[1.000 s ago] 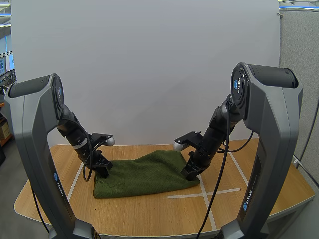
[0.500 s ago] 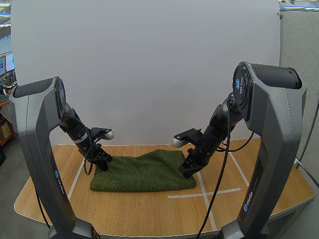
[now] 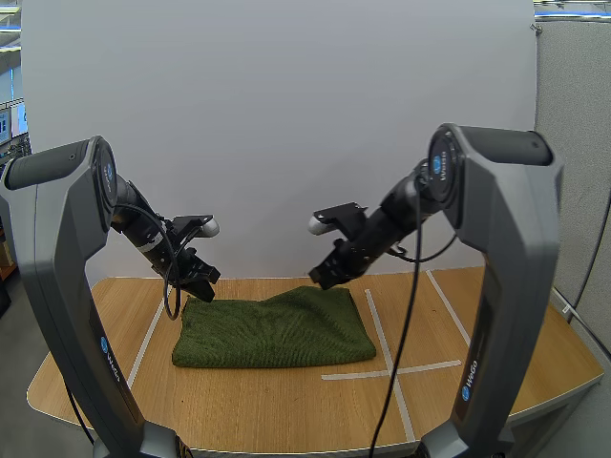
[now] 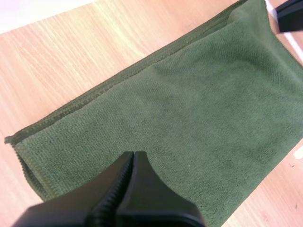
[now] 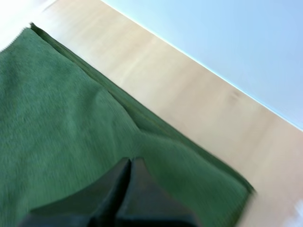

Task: Fold the towel

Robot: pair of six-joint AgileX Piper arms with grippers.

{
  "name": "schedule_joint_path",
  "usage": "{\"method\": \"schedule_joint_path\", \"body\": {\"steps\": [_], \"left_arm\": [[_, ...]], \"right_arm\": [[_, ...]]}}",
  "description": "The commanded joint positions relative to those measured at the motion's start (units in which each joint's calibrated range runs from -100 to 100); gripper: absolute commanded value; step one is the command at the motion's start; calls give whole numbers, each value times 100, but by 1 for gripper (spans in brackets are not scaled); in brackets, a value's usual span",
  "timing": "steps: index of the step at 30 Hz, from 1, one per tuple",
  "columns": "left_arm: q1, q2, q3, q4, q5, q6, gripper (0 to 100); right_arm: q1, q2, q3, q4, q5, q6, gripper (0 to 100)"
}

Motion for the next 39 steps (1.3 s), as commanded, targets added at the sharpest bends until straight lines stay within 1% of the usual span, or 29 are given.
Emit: {"method": "schedule_joint_path", "body": {"steps": [1, 6, 11, 19, 21, 25, 30, 35, 39], "left_arm": [[-13, -28, -31, -143, 65, -31, 0], [-13, -3, -31, -143, -161, -31, 0], [-13, 391, -31, -143, -181, -31, 0], [-13, 748, -31, -109, -315, -31, 0], [-13, 779, -31, -53, -419, -31, 0], [-13, 793, 80, -17, -1115, -31, 0], [-13, 793, 278, 21, -1733, -22, 0], [-13, 752, 298, 17, -1444, -11, 0], [-13, 529, 298, 10, -1070, -11, 0]], "right_arm": [[110, 170, -195, 78, -85, 17, 0], [182, 461, -195, 78, -647, 17, 0], [175, 715, -195, -33, -946, 17, 0], [107, 842, -195, -386, -1549, 17, 0], [41, 842, -195, -398, -1564, 17, 0], [-60, 842, -195, -398, -1545, 17, 0], [-72, 842, -195, -384, -1369, 17, 0], [-72, 770, -195, -352, -1054, 104, 0], [-105, 371, -195, -352, -788, 219, 0]]}}
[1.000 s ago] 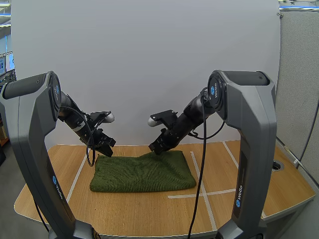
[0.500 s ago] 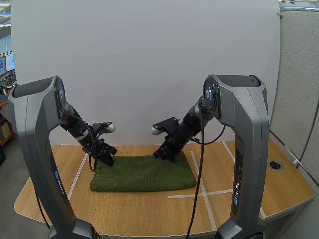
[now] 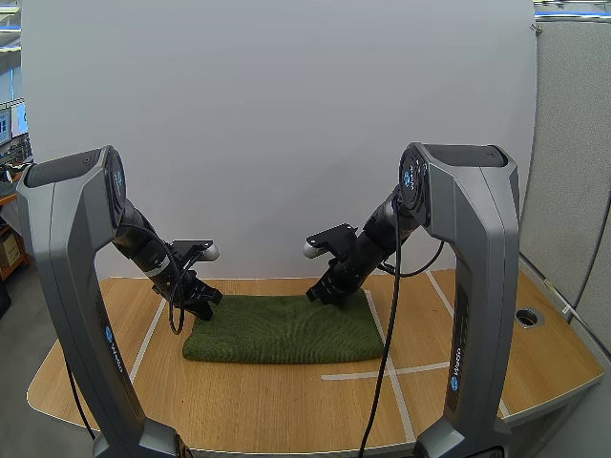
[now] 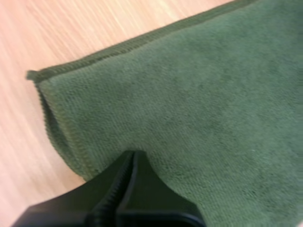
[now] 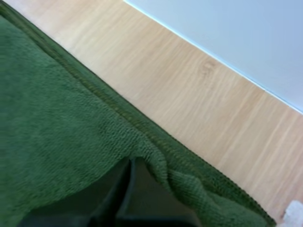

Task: Fold the towel

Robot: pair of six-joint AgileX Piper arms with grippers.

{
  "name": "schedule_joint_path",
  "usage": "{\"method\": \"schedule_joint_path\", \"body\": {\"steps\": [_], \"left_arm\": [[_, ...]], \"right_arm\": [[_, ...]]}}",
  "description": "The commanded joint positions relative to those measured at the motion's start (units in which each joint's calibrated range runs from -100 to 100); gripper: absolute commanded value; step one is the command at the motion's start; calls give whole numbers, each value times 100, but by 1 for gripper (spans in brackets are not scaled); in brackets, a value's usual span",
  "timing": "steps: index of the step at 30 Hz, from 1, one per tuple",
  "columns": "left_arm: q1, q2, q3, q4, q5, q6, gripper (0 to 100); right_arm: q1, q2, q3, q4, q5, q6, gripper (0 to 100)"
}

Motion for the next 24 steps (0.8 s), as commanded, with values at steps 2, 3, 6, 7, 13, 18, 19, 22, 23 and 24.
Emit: {"method": "schedule_joint_path", "body": {"steps": [2, 3, 6, 7, 13, 18, 19, 22, 23, 24], "left_arm": [[-13, -354, 25, 9, 334, 0, 0], [-13, -404, 25, 9, 334, 8, 0], [-13, -536, 25, 9, 226, 54, 0], [-13, -548, 25, 9, 114, 54, 0], [-13, -340, 25, -11, -385, 149, 0], [-13, -93, 25, -210, -623, 282, 0], [-13, -53, 25, -251, -669, 297, 0], [-13, 95, 25, -276, -782, 343, 0], [-13, 137, 25, -276, -782, 343, 0], [-13, 184, 25, -276, -847, 343, 0]], "right_arm": [[-107, -511, -34, -38, 344, 107, 0], [-134, -579, -34, -87, 344, 136, 0], [-253, -653, -22, -154, 344, 145, 0], [-295, -653, -22, -154, 344, 145, 0], [-379, -462, -22, -192, 284, 145, 0], [-379, -99, -22, -148, 50, 145, 0], [-379, -5, -22, -148, -10, 145, 0], [-379, 237, -22, -148, -152, 145, 0], [-379, 297, -22, -148, -174, 145, 0], [-379, 328, -22, -148, -196, 145, 0]]}}
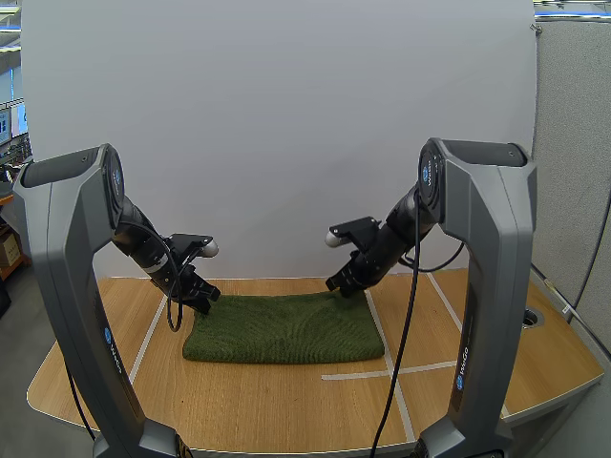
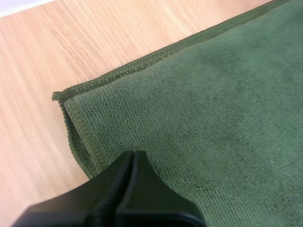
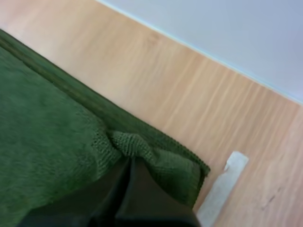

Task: Fold the towel

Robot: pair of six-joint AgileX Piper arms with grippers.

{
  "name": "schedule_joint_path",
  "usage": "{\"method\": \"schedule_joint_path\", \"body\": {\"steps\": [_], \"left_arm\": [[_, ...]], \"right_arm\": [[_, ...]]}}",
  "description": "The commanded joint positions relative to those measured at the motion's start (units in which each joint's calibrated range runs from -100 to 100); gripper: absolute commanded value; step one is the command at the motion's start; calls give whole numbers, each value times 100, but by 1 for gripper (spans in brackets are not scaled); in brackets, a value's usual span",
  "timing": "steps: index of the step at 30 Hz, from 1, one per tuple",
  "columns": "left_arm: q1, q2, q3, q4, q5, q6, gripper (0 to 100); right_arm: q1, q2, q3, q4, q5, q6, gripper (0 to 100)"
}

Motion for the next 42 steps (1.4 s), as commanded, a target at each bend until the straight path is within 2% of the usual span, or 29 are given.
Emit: {"method": "schedule_joint_path", "body": {"steps": [1, 10, 17, 24, 29, 32, 33, 34, 35, 36, 37, 42], "left_arm": [[-13, 110, 25, -121, -133, 58, 0], [-5, -139, 25, -121, 25, 58, 0], [-5, -1098, 110, -111, 844, 71, 0], [-5, -1794, 534, -37, 1249, 90, 0], [-5, -1835, 783, -37, 1376, 90, 0], [-5, -1835, 912, -37, 1323, 90, 0], [-5, -1835, 966, -37, 1305, 97, 0], [-5, -1835, 1023, -37, 1264, 108, 0], [-5, -1835, 1065, -37, 1245, 135, 0], [-5, -1835, 1134, -37, 1180, 139, 0], [-5, -1835, 1174, -37, 1111, 155, 0], [-12, -1835, 1482, -47, 518, 235, 0]], "right_arm": [[-14, 76, -22, -16, -138, 17, 0], [-55, -397, -22, -102, -51, 17, 0], [-277, -1034, -22, -247, 1193, 17, 0], [-631, -1081, -22, -237, 2461, 42, 0], [-771, -1081, -22, -237, 2800, 147, 0], [-779, -1070, 13, -237, 2853, 305, 32], [-779, -1070, 106, -196, 2853, 316, 52], [-779, -1070, 177, -147, 2853, 316, 66], [-779, -1070, 287, -67, 2853, 316, 88], [-779, -1070, 383, -56, 2853, 316, 97], [-779, -1070, 438, -56, 2853, 305, 100], [-779, -1059, 760, -17, 2641, 237, 99]]}}
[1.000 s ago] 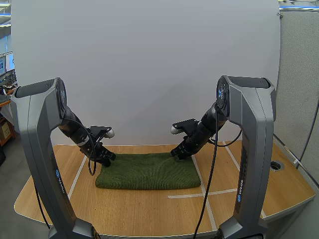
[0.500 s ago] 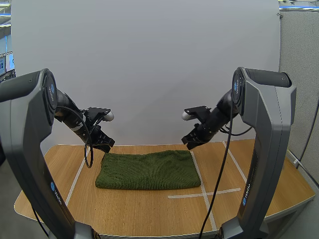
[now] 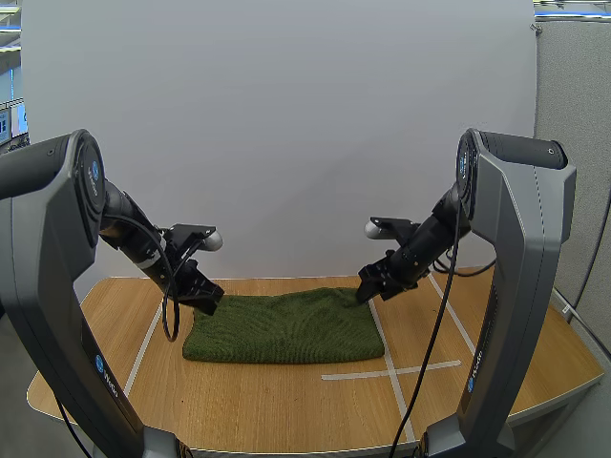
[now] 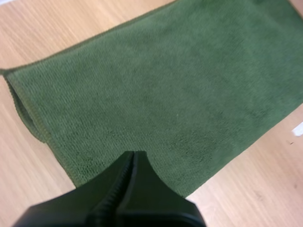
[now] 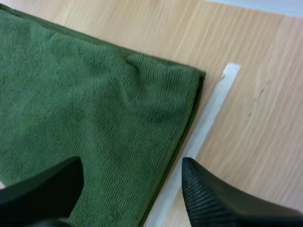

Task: Fold the towel

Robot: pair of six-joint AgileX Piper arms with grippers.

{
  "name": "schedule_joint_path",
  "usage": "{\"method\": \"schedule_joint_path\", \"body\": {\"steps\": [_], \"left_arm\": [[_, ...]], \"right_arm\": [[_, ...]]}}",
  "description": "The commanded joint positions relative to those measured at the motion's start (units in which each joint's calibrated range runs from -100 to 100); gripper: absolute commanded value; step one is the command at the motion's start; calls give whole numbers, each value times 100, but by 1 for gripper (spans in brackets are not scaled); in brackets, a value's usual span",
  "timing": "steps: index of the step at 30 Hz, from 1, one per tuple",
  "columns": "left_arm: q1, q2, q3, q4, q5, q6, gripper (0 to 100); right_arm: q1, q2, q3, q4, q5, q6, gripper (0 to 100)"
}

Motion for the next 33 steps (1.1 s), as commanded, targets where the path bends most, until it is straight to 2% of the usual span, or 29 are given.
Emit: {"method": "schedule_joint_path", "body": {"steps": [1, 20, 33], "left_arm": [[-12, -45, 518, -61, -800, 212, 0], [-12, 693, 684, -258, -1778, 318, 0], [-12, 706, 684, -258, -1778, 318, 0]], "right_arm": [[-24, -65, 589, 138, -131, -40, 98], [-24, 439, 677, 599, -171, -382, 94], [-14, 634, 677, 872, -89, -494, 92]]}}
